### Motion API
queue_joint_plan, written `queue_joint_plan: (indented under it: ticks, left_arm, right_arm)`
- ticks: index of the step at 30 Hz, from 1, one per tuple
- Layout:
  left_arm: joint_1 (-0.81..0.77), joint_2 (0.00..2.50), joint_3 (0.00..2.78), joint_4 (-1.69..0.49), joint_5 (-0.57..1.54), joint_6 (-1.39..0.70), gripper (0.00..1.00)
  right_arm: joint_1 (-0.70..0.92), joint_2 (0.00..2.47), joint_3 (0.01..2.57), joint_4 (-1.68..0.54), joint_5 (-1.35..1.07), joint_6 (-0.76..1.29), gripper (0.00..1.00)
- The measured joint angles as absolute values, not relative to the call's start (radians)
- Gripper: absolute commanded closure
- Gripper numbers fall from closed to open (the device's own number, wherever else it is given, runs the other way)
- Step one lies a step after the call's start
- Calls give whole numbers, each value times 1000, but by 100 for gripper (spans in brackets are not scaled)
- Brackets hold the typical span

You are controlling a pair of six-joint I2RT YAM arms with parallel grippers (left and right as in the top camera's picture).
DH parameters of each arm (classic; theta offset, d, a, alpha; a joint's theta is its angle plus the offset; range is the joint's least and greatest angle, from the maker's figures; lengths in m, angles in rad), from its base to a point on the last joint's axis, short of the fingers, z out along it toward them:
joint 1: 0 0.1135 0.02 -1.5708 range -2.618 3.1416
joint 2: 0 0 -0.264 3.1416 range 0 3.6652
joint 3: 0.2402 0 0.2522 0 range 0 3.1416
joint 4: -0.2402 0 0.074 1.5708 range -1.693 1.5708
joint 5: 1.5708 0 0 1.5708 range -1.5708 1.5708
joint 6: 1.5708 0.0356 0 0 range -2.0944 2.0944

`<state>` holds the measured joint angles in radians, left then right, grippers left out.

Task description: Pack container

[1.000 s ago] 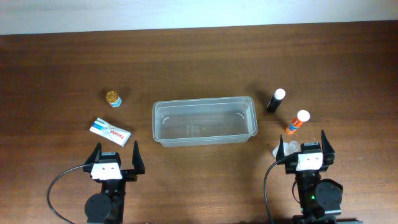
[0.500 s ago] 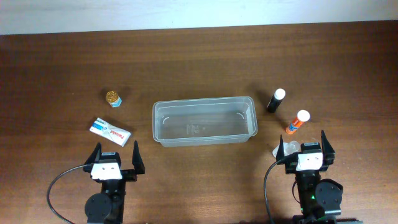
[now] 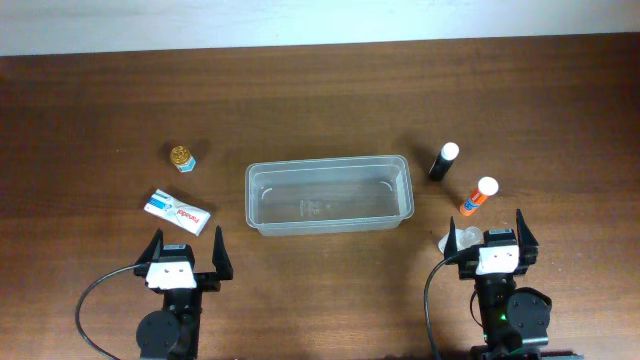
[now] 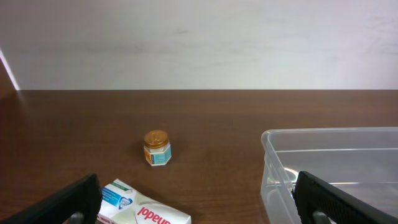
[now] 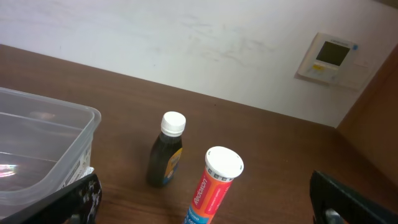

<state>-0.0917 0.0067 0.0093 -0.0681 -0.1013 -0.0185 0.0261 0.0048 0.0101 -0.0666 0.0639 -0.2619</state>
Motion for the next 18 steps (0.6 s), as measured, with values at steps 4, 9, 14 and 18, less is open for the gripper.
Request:
queue_joint_plan:
  ticks: [4, 9, 14, 18]
  left_arm:
    - [-92, 7, 9, -68, -101, -19, 1]
    - [-92, 7, 9, -68, -101, -19, 1]
    - [-92, 7, 9, -68, -101, -19, 1]
    - [-92, 7, 9, -68, -101, -19, 1]
  right_arm:
    - [26, 5, 10, -67, 64, -262, 1]
    - [26, 5, 10, -67, 35, -262, 2]
    - [26, 5, 10, -44, -3, -225, 2]
    - [26, 16, 49, -102, -29, -129, 2]
